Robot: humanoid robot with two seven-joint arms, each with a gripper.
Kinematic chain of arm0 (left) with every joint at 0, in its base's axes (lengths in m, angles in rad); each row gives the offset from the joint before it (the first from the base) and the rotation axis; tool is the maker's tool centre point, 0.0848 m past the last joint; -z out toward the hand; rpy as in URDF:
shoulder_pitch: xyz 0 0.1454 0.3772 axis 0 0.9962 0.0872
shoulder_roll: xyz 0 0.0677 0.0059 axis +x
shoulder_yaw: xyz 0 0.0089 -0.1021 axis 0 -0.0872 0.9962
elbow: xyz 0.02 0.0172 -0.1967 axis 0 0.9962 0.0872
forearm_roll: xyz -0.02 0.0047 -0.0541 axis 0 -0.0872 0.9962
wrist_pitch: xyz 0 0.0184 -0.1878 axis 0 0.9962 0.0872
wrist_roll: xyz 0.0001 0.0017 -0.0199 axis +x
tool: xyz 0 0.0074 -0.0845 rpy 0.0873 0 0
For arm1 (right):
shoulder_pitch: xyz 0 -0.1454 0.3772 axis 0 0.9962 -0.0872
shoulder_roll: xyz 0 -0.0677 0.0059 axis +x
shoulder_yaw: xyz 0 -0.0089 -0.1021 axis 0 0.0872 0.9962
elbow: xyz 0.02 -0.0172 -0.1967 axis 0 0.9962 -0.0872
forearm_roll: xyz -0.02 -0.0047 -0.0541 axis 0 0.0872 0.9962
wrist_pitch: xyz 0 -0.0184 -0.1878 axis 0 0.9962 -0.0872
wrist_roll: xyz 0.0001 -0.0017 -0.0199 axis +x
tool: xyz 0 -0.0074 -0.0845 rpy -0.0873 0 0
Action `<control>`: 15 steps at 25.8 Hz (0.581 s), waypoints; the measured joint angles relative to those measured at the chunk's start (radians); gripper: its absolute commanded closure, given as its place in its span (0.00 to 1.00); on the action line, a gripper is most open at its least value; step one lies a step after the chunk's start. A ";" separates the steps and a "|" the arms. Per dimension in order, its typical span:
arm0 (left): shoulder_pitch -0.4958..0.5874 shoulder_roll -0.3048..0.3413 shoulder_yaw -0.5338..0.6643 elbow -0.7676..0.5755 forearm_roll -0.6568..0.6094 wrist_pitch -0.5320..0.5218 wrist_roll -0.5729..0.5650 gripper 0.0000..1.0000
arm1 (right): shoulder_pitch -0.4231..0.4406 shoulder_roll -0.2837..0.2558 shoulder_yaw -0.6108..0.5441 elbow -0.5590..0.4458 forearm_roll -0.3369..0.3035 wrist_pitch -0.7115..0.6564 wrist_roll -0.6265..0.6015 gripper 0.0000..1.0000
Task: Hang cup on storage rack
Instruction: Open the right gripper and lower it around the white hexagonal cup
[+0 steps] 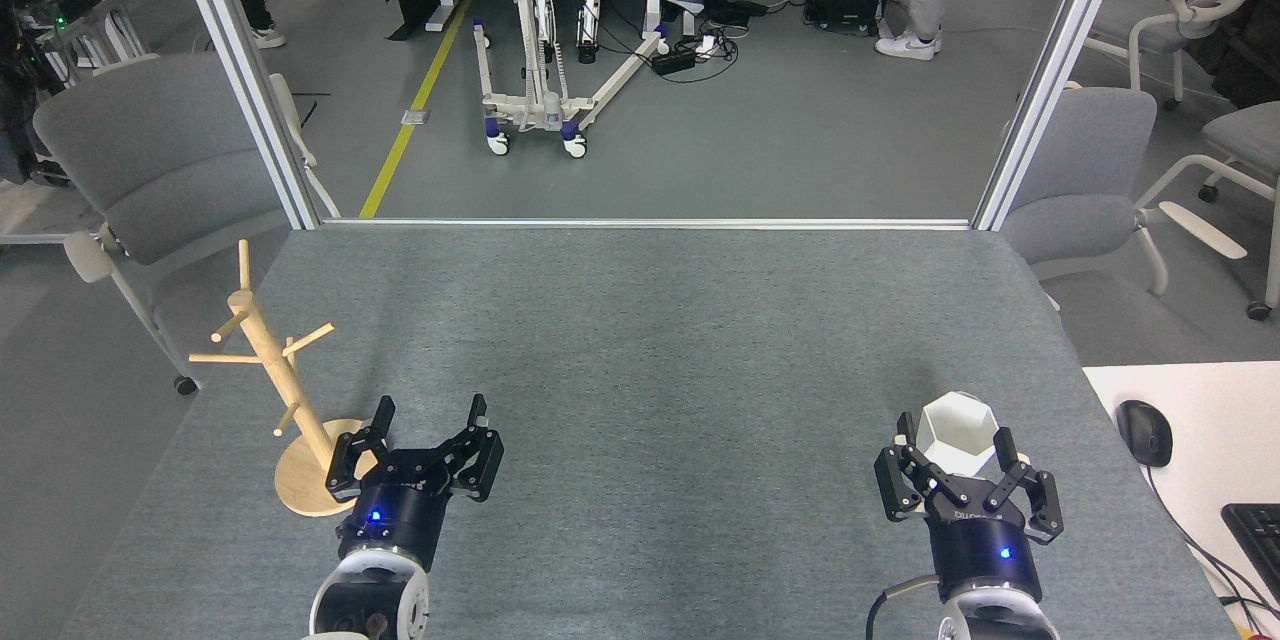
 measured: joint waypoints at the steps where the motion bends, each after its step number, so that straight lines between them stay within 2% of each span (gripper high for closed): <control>1: 0.003 -0.001 0.000 0.001 0.000 0.000 0.000 0.01 | 0.000 -0.002 0.000 0.000 0.000 0.000 0.000 0.00; 15: 0.042 -0.001 0.001 -0.054 0.008 -0.012 -0.003 0.01 | 0.008 -0.027 -0.003 -0.003 0.000 -0.006 -0.007 0.00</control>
